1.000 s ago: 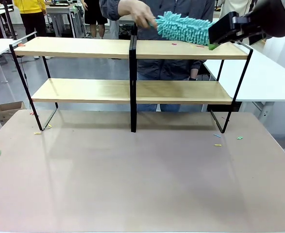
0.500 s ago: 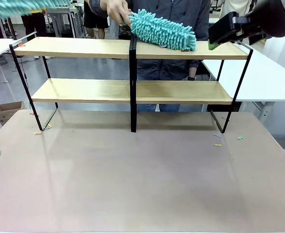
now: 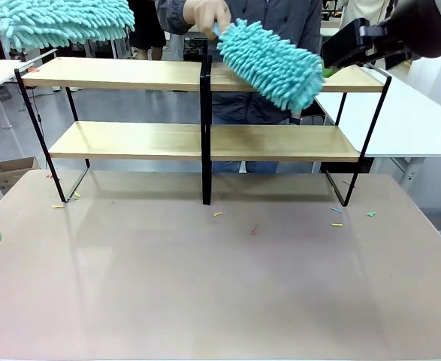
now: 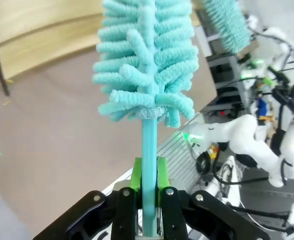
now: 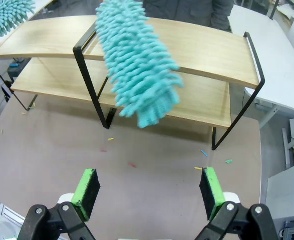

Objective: Clean the shelves.
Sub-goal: Clean another randomly selected level of the Shelf with the Duster.

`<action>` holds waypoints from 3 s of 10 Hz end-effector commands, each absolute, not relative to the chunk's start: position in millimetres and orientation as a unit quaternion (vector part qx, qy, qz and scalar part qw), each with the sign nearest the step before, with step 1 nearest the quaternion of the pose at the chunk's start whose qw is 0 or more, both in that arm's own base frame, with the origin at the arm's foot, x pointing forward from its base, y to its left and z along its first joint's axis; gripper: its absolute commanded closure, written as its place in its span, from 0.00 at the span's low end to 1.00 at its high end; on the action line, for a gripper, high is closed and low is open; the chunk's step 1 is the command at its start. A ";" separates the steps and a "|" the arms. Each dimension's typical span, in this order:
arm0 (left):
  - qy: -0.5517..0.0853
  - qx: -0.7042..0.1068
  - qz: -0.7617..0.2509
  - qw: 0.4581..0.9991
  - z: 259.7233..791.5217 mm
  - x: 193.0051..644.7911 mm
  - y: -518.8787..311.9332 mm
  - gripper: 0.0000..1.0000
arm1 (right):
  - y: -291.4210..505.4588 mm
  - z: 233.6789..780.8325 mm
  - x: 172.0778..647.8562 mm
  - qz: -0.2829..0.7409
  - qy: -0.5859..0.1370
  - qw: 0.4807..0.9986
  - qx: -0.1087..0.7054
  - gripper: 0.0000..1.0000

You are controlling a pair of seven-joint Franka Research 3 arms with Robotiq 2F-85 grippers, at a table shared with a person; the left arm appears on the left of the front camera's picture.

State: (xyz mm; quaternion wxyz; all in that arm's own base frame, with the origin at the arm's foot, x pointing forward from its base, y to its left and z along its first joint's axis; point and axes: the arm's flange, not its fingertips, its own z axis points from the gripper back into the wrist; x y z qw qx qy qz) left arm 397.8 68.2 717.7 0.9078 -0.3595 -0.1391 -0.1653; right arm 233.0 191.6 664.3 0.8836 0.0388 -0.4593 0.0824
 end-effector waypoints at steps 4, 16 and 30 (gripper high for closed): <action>-0.198 -0.279 -0.022 0.939 702.8 384.0 77.2 0.88 | 192.0 664.8 233.3 0.083 -0.460 0.883 0.040 0.00; -0.202 -0.131 0.009 0.970 689.2 328.9 -24.4 0.88 | 192.0 664.8 233.3 0.083 -0.460 0.883 0.040 0.00; -0.292 -0.044 0.169 0.940 681.6 308.6 -21.9 0.88 | 192.0 664.8 233.3 0.083 -0.460 0.883 0.040 0.00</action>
